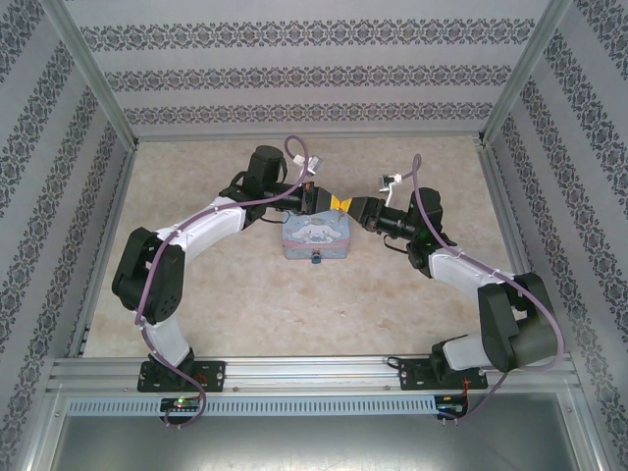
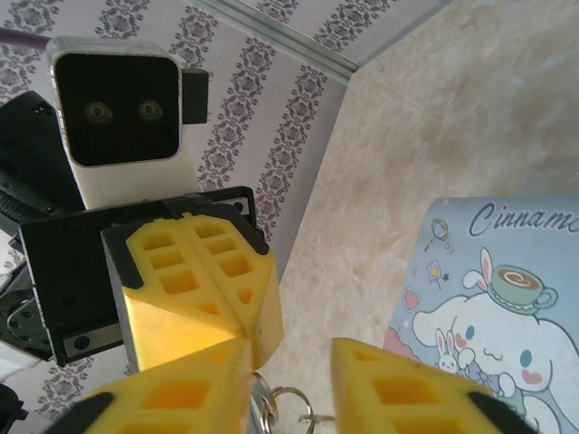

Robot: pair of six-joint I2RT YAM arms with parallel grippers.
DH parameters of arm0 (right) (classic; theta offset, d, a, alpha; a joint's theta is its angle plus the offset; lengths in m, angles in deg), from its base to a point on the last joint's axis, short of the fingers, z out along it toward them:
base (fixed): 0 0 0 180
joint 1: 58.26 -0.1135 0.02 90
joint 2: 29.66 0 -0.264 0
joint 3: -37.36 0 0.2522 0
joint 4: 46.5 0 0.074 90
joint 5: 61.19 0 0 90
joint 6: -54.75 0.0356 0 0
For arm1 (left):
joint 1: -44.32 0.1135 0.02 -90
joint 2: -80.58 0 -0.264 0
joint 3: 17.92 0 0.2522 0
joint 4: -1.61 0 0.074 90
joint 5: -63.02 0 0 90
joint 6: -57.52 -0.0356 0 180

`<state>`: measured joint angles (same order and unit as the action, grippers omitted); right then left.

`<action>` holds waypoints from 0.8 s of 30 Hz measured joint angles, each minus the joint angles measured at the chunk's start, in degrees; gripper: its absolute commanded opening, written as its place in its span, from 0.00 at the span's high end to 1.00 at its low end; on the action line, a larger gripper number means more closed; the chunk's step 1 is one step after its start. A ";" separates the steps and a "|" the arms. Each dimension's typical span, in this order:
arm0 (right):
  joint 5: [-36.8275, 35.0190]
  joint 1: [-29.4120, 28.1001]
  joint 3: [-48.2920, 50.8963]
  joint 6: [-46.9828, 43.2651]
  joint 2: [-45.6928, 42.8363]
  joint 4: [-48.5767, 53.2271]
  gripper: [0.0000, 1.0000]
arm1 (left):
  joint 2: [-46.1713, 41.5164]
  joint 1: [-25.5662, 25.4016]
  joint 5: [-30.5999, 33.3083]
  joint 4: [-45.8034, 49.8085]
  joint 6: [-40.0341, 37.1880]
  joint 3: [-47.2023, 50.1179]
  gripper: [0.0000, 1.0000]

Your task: Unlock a padlock with a key

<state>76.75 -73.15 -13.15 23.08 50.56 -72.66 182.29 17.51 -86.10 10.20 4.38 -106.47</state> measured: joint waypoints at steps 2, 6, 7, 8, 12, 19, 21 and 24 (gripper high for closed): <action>0.02 0.00 0.02 0.31 0.02 -0.74 0.80 | 0.00 0.00 0.09 -0.22 0.17 0.00 1.00; 0.15 0.00 0.02 0.55 0.22 -2.14 0.80 | 0.00 0.00 0.24 -0.83 0.85 0.02 1.00; 0.15 0.00 0.02 0.72 0.31 -2.38 0.80 | 0.00 0.00 0.26 -0.90 0.90 0.02 1.00; 0.17 -0.02 0.02 0.90 0.44 -2.78 0.79 | 0.00 0.00 0.24 -0.96 1.01 0.02 1.00; 0.13 -0.28 0.02 1.57 0.96 -3.61 0.78 | 0.00 0.11 0.44 -1.27 1.09 0.00 1.00; 0.17 -0.39 0.39 1.97 1.49 -5.49 0.83 | 0.04 0.26 0.70 -1.31 1.33 0.02 1.00; 0.35 -0.39 0.57 2.03 1.62 -6.19 0.85 | 0.07 0.28 0.87 -1.36 1.51 0.02 1.00; 0.48 -0.37 0.66 2.40 1.88 -6.73 0.92 | 0.20 0.31 0.87 -1.55 1.81 0.02 1.00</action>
<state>77.23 -73.52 -12.50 25.48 52.44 -79.39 182.49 17.82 -85.22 8.65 6.20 -106.45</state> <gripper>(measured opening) 0.110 0.042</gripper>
